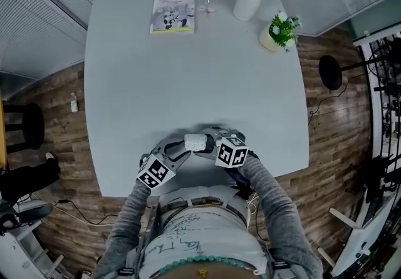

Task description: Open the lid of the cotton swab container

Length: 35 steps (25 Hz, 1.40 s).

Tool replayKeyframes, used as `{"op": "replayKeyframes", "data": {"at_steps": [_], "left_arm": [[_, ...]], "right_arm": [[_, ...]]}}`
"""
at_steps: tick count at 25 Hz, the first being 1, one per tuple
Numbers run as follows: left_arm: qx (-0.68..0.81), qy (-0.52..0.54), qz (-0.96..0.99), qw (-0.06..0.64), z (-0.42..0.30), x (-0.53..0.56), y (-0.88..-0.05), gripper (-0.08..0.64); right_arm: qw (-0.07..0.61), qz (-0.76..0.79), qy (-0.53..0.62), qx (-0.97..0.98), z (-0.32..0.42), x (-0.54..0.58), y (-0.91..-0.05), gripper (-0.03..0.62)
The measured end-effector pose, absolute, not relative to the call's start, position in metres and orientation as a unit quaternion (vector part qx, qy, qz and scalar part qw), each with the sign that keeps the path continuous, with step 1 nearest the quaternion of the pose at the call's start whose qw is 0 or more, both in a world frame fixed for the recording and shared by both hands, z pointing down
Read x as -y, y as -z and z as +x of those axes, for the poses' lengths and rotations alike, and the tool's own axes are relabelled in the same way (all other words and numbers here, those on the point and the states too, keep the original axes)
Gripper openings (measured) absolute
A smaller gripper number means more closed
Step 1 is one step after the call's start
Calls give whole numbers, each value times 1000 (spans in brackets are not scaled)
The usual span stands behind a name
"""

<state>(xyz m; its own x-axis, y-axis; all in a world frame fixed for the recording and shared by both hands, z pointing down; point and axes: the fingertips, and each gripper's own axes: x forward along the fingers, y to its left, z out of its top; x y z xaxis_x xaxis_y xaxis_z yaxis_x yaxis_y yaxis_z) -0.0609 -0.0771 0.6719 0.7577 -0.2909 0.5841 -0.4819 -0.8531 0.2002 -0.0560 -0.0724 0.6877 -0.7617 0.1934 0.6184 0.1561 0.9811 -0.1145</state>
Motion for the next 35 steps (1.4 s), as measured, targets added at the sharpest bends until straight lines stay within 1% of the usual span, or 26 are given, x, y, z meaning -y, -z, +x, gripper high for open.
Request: {"op": "replayKeyframes", "data": {"at_steps": [5,10,12,14,18,20,22,24,29,33,35], "left_arm": [[214,-291,919,160,-61,72,-682,155],[227,-287,918,151,-60,73,-683,155],[231,-285,918,154,-59,73,-683,155],[231,-283,918,157,-59,72,-683,155],[227,-270,920,168,-60,72,-681,161],[228,-262,921,173,-61,71,-678,178],[224,-255,924,178,-59,71,-672,221],[218,-254,926,176,-58,68,-668,235],[219,-254,927,169,-69,67,-655,242],[257,-211,924,190,-82,81,-622,241],[265,-193,926,189,-84,88,-609,239]], "right_arm": [[353,-99,8,930,-56,68,-699,198],[355,-95,5,930,-56,69,-701,203],[353,-97,-12,930,-56,66,-700,227],[355,-101,-29,929,-56,63,-699,272],[364,-99,-53,925,-53,57,-696,327],[366,-91,-61,924,-52,56,-693,334],[365,-80,-70,925,-51,57,-689,344],[364,-69,-79,926,-49,60,-685,356],[348,-32,-106,931,-32,73,-662,359],[312,2,-123,942,-21,83,-631,357],[297,25,-128,946,-18,88,-619,349]]}}
